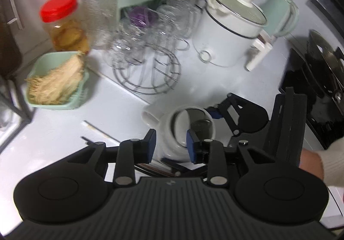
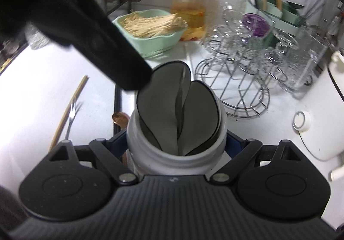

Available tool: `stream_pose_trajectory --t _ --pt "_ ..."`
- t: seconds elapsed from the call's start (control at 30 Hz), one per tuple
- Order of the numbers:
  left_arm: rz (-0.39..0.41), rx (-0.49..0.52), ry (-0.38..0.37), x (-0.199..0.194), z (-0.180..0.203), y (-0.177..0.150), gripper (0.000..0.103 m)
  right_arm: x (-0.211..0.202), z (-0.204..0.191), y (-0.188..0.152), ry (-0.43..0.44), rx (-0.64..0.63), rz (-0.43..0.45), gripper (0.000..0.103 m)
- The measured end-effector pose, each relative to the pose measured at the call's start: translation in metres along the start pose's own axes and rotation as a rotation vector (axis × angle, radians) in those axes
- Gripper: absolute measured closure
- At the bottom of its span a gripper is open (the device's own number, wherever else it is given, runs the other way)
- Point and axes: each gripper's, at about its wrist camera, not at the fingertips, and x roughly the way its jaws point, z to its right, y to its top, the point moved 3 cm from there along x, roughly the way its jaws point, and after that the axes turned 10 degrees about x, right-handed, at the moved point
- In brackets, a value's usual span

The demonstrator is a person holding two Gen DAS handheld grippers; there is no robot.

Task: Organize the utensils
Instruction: 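Open the left gripper to release the spoon in the jar, then move the left gripper to the silver fork beside the wooden chopstick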

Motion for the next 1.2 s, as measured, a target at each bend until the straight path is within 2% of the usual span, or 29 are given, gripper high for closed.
stream_pose_trajectory --t 0.17,0.4,0.5,0.7,0.8,0.9,1.07,1.2 --pt "0.009 -0.08 0.017 -0.01 -0.017 0.004 0.066 0.004 0.0 0.008 0.037 -0.05 -0.043 0.01" --pt "0.068 -0.126 0.1 -0.016 -0.042 0.022 0.066 0.008 0.002 0.016 0.064 -0.087 -0.1 0.011" --pt "0.076 -0.187 0.119 -0.013 -0.054 0.019 0.066 0.007 0.003 0.015 0.072 -0.105 -0.106 0.011" --pt "0.011 -0.289 0.189 0.003 -0.072 -0.023 0.066 0.006 0.003 0.012 0.08 -0.099 -0.074 0.011" --pt "-0.024 -0.369 0.203 0.011 -0.081 -0.055 0.066 0.004 0.003 0.008 0.075 -0.08 -0.042 0.011" --pt "-0.045 -0.43 0.184 0.022 -0.082 -0.085 0.066 0.002 0.002 0.005 0.059 -0.05 -0.016 0.011" --pt "-0.032 -0.56 0.148 0.034 -0.083 -0.124 0.066 0.001 -0.002 0.002 0.028 -0.004 0.015 0.011" --pt "-0.021 -0.604 0.198 0.038 -0.086 -0.141 0.066 0.001 -0.005 0.0 0.003 0.033 0.027 0.011"
